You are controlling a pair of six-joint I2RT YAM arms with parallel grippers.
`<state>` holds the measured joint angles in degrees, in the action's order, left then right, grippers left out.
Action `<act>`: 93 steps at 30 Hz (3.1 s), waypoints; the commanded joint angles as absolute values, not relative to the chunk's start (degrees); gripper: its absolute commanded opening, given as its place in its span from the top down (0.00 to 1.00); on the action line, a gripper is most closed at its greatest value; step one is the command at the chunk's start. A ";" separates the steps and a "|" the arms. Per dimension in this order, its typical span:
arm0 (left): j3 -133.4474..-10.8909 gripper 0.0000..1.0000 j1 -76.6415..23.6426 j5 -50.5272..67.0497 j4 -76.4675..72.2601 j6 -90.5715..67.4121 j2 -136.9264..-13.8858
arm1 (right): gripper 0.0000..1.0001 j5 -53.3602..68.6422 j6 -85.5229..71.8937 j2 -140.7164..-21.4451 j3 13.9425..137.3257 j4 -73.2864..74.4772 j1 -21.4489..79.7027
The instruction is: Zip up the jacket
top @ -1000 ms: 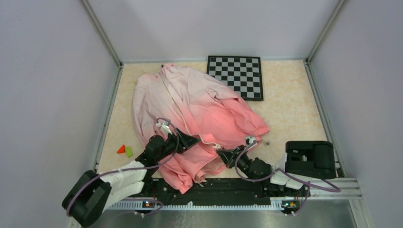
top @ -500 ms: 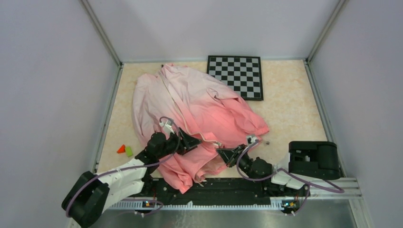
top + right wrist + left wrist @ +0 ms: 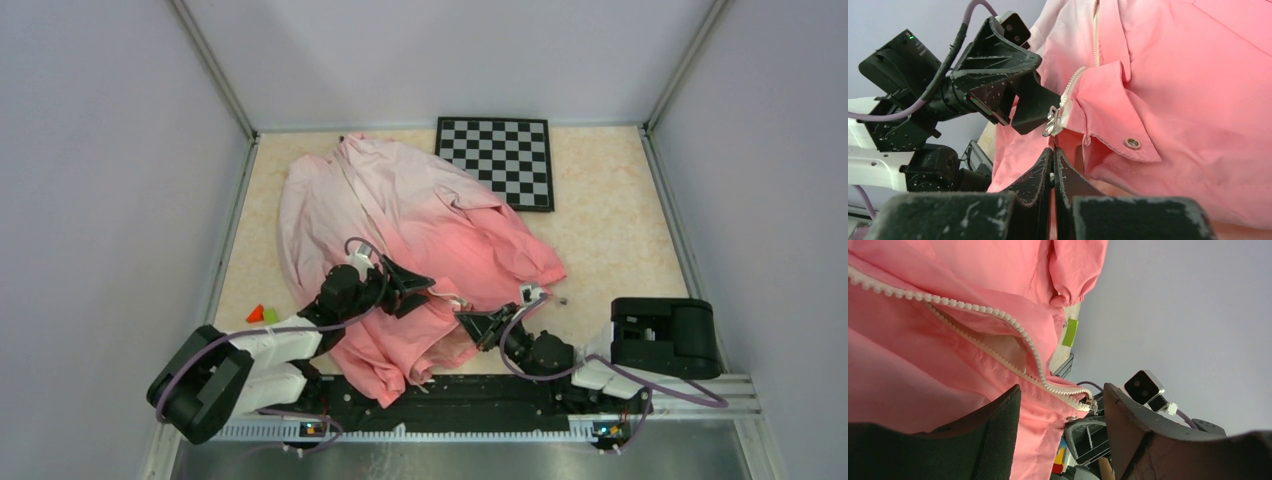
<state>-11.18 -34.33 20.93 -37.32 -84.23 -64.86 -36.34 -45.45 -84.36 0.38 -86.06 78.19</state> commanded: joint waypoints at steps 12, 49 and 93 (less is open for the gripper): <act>-15.57 0.40 -35.98 22.14 -39.89 -86.47 -71.39 | 1.00 -37.33 -47.41 -83.37 -2.63 -87.85 77.60; -0.69 1.00 -48.98 -0.96 -84.93 -74.26 -80.47 | 1.00 -37.13 -77.17 -53.60 -3.99 -48.32 73.74; 1.62 1.00 -51.65 -4.79 -91.20 -68.77 -86.27 | 0.78 -15.29 -16.56 -51.38 1.36 -45.80 72.96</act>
